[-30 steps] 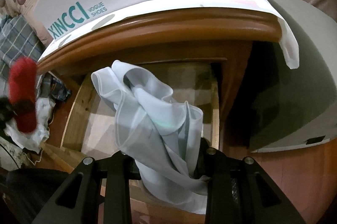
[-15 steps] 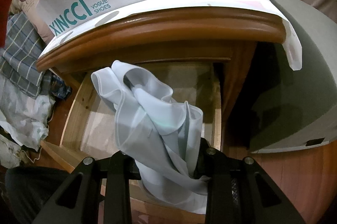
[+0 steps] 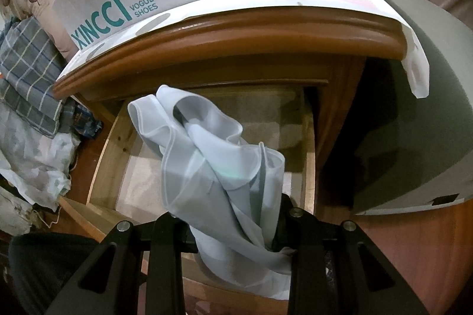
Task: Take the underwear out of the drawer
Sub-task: 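Carry the red underwear into the white box and open the left tool, then bring the open left tool back over the drawer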
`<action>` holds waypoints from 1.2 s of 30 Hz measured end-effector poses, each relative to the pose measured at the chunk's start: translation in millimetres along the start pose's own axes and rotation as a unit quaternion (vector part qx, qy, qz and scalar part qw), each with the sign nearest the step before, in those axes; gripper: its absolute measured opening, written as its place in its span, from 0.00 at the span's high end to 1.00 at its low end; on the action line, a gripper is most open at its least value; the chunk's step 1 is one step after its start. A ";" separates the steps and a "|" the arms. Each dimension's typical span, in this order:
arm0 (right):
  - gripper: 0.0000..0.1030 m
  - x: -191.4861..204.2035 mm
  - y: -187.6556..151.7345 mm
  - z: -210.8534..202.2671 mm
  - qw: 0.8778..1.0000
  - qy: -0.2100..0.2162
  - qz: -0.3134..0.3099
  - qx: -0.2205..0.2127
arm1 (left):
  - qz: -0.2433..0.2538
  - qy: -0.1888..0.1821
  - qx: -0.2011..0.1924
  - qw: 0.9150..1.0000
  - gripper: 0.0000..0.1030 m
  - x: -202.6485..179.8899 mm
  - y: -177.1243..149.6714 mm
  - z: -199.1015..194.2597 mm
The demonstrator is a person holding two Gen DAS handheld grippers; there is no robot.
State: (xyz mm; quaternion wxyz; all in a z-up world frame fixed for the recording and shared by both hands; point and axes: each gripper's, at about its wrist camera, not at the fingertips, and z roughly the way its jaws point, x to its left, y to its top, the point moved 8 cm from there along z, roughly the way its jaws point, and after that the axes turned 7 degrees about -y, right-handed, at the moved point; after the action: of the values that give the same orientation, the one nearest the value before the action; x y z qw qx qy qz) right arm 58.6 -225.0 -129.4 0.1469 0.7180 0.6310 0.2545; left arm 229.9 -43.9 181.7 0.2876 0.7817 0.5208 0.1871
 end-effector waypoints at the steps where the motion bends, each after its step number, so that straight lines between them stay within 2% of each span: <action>1: 0.71 -0.2 -0.1 0.0 1.000 0.002 0.001 0.001 | -0.001 0.000 0.006 1.000 0.69 -0.4 1.3 8.0; 10: 0.71 1.1 0.5 1.6 1.000 0.009 0.005 0.004 | -0.006 0.009 0.058 0.998 0.68 -1.9 0.0 72.1; 15: 0.71 0.7 -0.2 3.2 1.000 0.011 0.004 0.009 | -0.006 0.015 0.073 0.997 0.63 -4.6 -7.4 86.6; 21: 0.71 0.7 -0.3 2.7 1.000 0.012 0.006 0.009 | 0.015 0.018 0.074 0.997 0.57 -12.3 -9.4 83.3; 24: 0.71 2.0 0.3 1.6 1.000 0.013 0.003 0.007 | 0.025 0.018 0.072 0.997 0.48 -15.3 -10.4 78.2; 28: 0.71 2.5 0.3 1.1 1.000 0.014 0.004 0.006 | 0.036 0.017 0.053 0.998 0.42 -19.9 -6.7 63.1; 36: 0.71 2.2 0.2 0.1 1.000 0.013 0.001 0.005 | 0.020 0.012 0.019 1.000 0.41 -19.7 -3.6 23.0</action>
State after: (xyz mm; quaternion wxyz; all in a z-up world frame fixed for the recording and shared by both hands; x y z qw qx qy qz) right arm 59.0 -222.8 -128.9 0.1349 0.7161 0.6334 0.2603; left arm 233.4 -66.9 161.9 0.2628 0.7951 0.5116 0.1924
